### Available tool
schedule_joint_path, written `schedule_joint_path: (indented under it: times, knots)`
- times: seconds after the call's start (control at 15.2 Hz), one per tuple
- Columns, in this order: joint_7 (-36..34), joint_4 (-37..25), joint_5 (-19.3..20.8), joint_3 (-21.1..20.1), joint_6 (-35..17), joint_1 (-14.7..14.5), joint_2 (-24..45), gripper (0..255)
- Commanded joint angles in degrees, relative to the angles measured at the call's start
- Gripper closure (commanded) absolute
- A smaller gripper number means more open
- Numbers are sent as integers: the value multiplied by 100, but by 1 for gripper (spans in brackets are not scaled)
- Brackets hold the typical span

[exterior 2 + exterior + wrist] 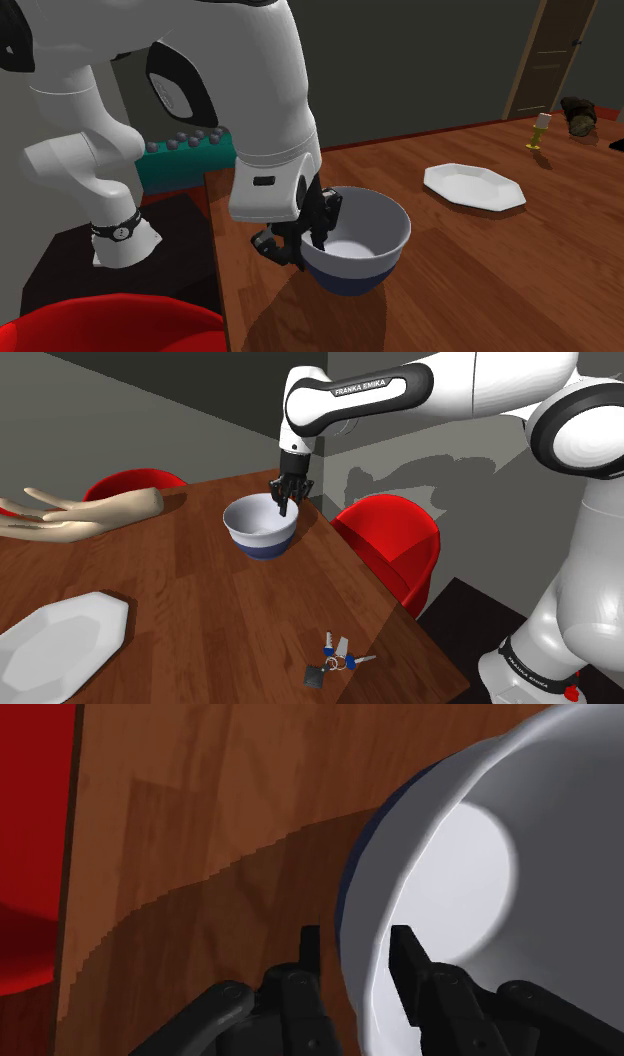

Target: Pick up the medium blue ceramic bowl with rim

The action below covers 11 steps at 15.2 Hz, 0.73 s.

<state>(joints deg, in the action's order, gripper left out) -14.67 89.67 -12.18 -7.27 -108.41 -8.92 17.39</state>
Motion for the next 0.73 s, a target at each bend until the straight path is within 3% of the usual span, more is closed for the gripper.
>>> schedule_joint_path:
  times: [0.0,0.66]
  knots:
    - [2,4,0,0,-6,0,0,255]
    - [-44,-193,11,1,211,3,-24,255]
